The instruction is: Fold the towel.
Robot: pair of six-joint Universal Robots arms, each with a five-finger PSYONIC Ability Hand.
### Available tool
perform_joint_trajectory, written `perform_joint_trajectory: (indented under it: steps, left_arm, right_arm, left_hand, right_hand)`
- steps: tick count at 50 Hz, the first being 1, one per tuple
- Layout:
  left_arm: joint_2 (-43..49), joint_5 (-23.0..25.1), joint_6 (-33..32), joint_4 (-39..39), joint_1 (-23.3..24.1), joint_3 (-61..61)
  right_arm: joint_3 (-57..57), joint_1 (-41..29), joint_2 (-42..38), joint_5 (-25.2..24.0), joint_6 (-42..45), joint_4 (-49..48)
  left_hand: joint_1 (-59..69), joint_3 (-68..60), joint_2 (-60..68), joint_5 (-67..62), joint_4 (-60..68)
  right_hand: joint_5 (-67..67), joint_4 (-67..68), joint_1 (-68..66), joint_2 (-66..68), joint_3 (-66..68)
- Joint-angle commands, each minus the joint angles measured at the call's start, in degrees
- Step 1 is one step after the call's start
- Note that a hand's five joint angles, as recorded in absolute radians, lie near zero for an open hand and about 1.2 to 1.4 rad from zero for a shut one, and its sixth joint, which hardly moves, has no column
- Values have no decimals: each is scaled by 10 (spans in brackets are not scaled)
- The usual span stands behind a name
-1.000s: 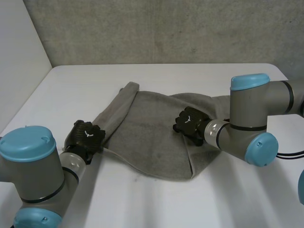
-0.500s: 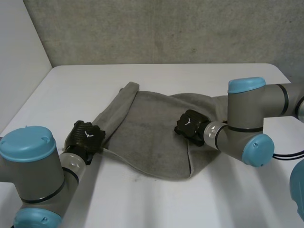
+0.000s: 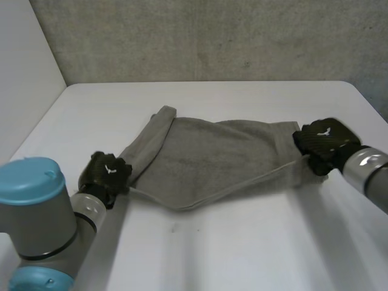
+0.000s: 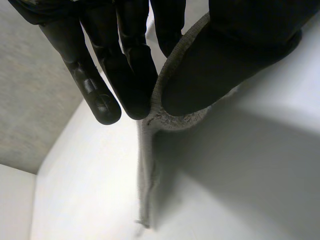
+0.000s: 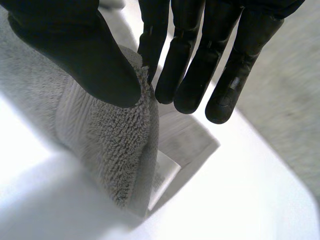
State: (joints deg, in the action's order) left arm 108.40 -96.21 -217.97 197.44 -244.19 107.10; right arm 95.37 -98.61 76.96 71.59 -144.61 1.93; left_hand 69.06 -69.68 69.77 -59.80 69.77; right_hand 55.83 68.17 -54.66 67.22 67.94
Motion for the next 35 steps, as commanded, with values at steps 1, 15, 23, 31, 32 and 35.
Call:
perform_joint_trajectory:
  steps: [1,15,23,31,32,35]
  left_arm:
    - [-153,-1,-14,-51,0,-18]
    - [-314,2,-118,-185,-1,-117]
    - [-188,4,-123,-218,-3,-143]
    - [18,3,-126,-222,-9,-227]
    - [51,3,-127,-223,-9,-254]
    - [81,3,-127,-223,-9,-286]
  right_arm:
    - [54,27,200,-20,-11,-12]
    - [-76,73,296,-27,-7,166]
    - [-92,65,169,-13,77,189]
    - [-176,-12,-22,50,81,186]
    - [-200,-28,-53,74,83,183]
    - [-225,-41,-81,95,83,176]
  left_hand:
    - [109,-103,102,-102,102]
    - [109,-103,102,-102,102]
    - [109,-103,102,-102,102]
    - [109,-103,102,-102,102]
    - [109,-103,102,-102,102]
    - [109,-103,102,-102,102]
  right_hand:
    - [142,118,-253,128,121]
    - [142,118,-253,128,121]
    - [142,118,-253,128,121]
    - [142,118,-253,128,121]
    - [142,118,-253,128,121]
    - [142,118,-253,128,121]
